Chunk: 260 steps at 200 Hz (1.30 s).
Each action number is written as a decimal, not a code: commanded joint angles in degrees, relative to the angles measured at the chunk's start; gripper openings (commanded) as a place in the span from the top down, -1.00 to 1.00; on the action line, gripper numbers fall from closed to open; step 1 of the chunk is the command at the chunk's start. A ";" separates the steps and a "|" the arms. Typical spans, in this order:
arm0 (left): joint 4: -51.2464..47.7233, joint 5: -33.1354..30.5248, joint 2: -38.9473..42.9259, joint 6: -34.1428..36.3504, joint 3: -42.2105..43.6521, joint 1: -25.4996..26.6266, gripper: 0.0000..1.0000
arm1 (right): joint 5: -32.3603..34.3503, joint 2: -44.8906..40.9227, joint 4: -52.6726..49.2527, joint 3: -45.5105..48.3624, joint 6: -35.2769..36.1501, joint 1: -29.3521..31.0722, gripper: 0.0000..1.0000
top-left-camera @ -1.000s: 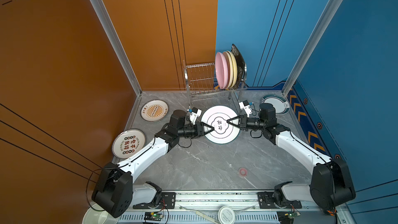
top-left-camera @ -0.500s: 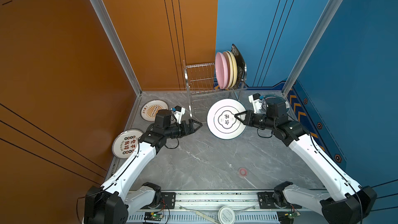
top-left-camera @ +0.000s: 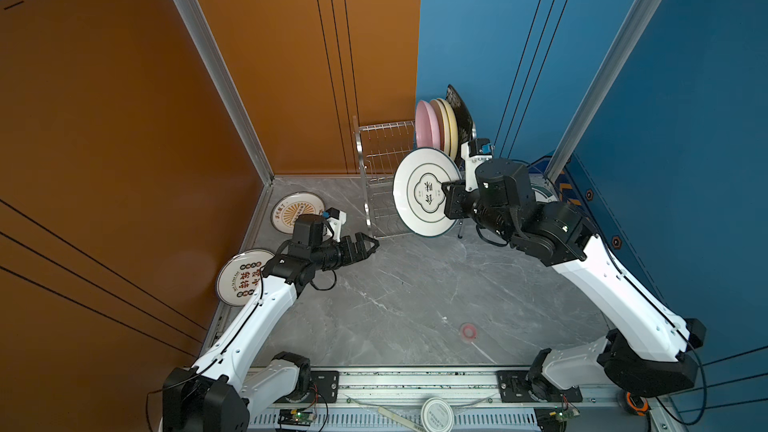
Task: Load the plates into the dish rack
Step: 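Carry the white plate to the rack with the right gripper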
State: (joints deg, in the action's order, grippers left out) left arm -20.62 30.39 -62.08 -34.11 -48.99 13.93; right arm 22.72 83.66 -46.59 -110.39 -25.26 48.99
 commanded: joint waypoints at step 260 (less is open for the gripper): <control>-2.94 -2.31 1.04 2.53 0.30 2.06 -0.96 | 33.73 40.23 36.88 -34.76 38.59 -1.96 1.00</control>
State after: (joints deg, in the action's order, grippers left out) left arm -22.37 28.88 -62.02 -33.15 -48.97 15.55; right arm 56.21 124.75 -12.19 -142.19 14.98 47.92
